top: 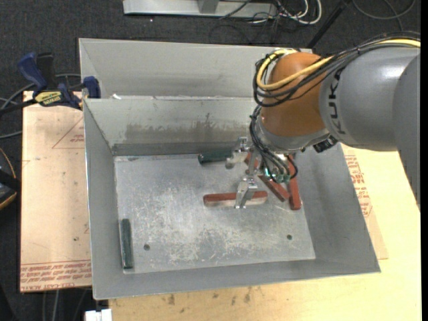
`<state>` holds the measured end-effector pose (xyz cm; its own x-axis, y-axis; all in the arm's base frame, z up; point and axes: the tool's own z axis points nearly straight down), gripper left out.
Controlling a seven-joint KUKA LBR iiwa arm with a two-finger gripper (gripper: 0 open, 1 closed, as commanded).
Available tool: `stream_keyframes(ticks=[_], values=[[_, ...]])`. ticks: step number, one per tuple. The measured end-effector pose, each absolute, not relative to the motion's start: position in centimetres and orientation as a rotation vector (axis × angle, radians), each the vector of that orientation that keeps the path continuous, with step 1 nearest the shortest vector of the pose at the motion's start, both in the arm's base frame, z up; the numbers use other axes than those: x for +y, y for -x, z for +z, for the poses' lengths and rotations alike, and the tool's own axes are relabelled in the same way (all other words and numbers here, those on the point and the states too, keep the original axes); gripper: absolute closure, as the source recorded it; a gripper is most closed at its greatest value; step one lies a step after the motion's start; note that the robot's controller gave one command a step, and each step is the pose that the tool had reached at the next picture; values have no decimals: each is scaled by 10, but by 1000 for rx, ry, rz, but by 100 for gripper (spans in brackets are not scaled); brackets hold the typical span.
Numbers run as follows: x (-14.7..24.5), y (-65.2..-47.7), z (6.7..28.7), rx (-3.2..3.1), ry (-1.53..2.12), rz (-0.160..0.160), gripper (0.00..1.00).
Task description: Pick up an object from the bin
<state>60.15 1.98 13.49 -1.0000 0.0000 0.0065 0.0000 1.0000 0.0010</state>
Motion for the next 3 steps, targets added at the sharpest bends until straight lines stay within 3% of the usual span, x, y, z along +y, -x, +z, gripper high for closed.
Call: stream_keyframes(ticks=[1, 2, 3], values=[[20, -604, 139, -3143, 1, -2, 0], [29, -595, 79, -3153, -13, -6, 100], [29, -595, 79, -3153, -13, -6, 100]])
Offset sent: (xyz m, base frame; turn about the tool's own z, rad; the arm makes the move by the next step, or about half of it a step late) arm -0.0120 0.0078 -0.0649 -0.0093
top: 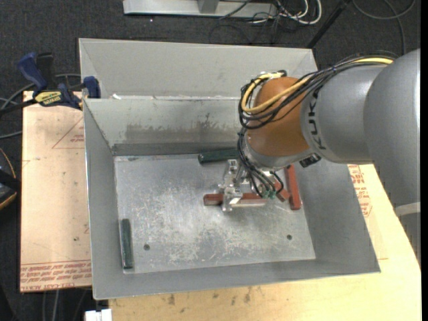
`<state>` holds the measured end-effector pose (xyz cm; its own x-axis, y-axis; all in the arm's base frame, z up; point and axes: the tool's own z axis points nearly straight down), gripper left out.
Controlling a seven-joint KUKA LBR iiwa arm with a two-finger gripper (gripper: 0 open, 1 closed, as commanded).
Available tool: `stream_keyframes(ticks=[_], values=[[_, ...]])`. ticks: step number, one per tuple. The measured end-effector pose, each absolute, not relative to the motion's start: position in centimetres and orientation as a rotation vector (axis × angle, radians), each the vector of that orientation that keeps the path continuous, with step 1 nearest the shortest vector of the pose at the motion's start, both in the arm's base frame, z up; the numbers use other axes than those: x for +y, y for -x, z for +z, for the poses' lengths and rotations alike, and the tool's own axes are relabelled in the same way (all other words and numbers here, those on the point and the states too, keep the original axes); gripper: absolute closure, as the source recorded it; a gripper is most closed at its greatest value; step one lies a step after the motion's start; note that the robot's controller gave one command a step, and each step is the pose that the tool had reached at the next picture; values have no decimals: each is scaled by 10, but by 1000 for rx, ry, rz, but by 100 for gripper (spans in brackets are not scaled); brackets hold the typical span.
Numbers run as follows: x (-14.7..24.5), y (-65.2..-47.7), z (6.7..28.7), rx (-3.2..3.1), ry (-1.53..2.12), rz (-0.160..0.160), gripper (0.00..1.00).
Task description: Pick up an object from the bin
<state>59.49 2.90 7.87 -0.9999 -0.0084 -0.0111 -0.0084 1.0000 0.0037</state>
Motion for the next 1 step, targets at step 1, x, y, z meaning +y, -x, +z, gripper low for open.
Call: stream_keyframes(ticks=[1], values=[[54, -589, 213, 3138, 41, 2, 100]])
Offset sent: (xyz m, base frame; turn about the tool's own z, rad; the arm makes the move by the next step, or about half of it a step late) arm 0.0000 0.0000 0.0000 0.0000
